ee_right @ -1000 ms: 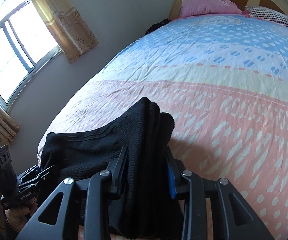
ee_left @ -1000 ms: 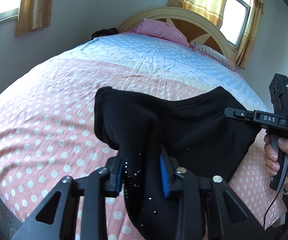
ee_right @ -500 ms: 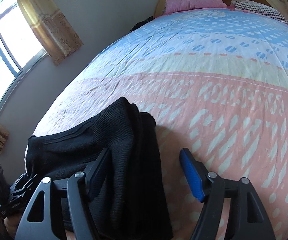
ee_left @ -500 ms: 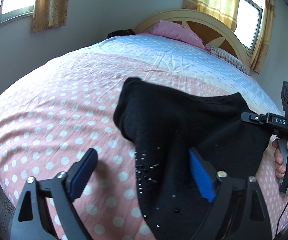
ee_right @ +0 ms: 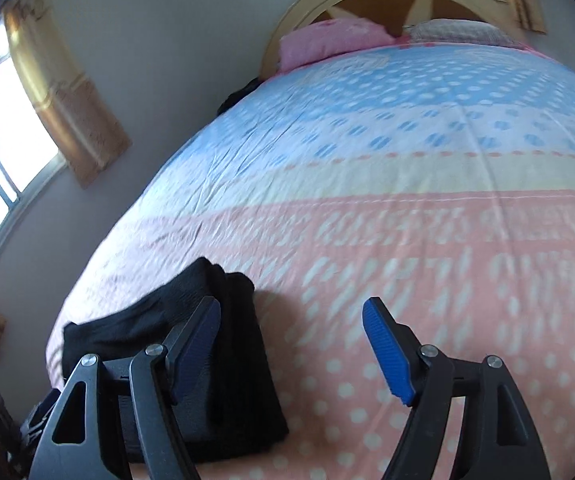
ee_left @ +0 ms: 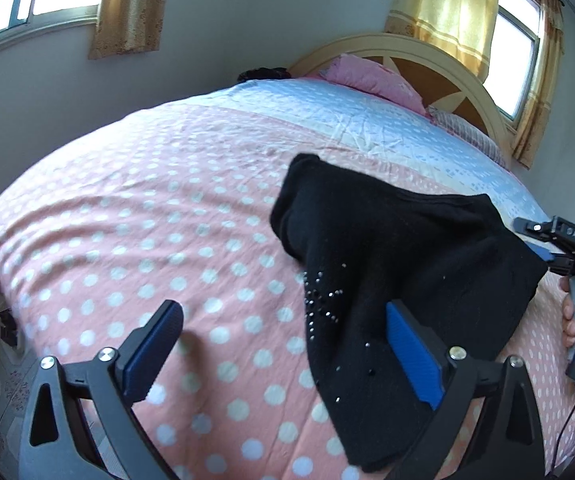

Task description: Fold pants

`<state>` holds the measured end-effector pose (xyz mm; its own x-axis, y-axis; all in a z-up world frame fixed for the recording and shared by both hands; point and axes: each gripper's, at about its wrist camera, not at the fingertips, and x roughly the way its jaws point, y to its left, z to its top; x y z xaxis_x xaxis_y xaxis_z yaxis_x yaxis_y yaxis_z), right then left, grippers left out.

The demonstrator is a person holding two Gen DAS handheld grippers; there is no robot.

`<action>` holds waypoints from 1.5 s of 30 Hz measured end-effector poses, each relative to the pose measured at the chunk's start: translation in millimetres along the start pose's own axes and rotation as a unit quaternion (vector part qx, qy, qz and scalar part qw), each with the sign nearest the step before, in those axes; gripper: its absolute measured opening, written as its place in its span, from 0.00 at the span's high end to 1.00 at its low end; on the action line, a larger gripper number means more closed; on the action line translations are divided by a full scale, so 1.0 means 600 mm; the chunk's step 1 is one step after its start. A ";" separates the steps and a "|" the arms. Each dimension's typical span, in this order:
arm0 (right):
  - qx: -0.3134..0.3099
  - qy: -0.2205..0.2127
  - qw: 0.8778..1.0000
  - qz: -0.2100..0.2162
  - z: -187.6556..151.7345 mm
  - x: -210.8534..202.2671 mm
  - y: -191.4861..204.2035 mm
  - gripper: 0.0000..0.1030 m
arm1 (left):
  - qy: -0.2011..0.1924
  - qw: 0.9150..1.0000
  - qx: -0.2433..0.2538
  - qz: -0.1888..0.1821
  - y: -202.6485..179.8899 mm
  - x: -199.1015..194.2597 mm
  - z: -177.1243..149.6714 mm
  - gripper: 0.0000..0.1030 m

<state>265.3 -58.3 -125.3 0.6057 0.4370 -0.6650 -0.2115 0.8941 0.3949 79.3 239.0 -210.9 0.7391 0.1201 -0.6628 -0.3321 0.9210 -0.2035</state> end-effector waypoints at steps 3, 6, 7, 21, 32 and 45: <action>0.013 -0.014 1.000 -0.013 -0.013 -0.063 -0.001 0.27 | -0.028 1.000 0.000 0.011 -0.012 -0.034 0.010 0.01; 0.002 -0.039 0.999 -0.011 -0.039 -0.138 0.022 0.27 | -0.053 0.999 0.003 0.003 -0.033 -0.072 0.026 0.01; -0.005 -0.046 0.999 -0.010 -0.047 -0.157 0.031 0.27 | -0.063 0.998 0.004 -0.002 -0.040 -0.086 0.031 0.01; -0.128 -0.117 0.985 0.001 -0.129 -0.357 0.171 0.27 | -0.177 0.981 0.032 -0.069 -0.127 -0.284 0.079 0.00; -0.136 -0.139 0.981 -0.007 -0.160 -0.407 0.178 0.27 | -0.194 0.976 0.048 -0.082 -0.146 -0.313 0.073 0.00; -0.133 -0.146 0.980 0.000 -0.170 -0.416 0.176 0.27 | -0.199 0.976 0.054 -0.072 -0.159 -0.327 0.062 0.00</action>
<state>13.8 -63.1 17.7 0.7916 0.4243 -0.4397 -0.3801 0.9054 0.1894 -12.2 141.6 -34.8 0.9499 0.1010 -0.2959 -0.1598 0.9703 -0.1818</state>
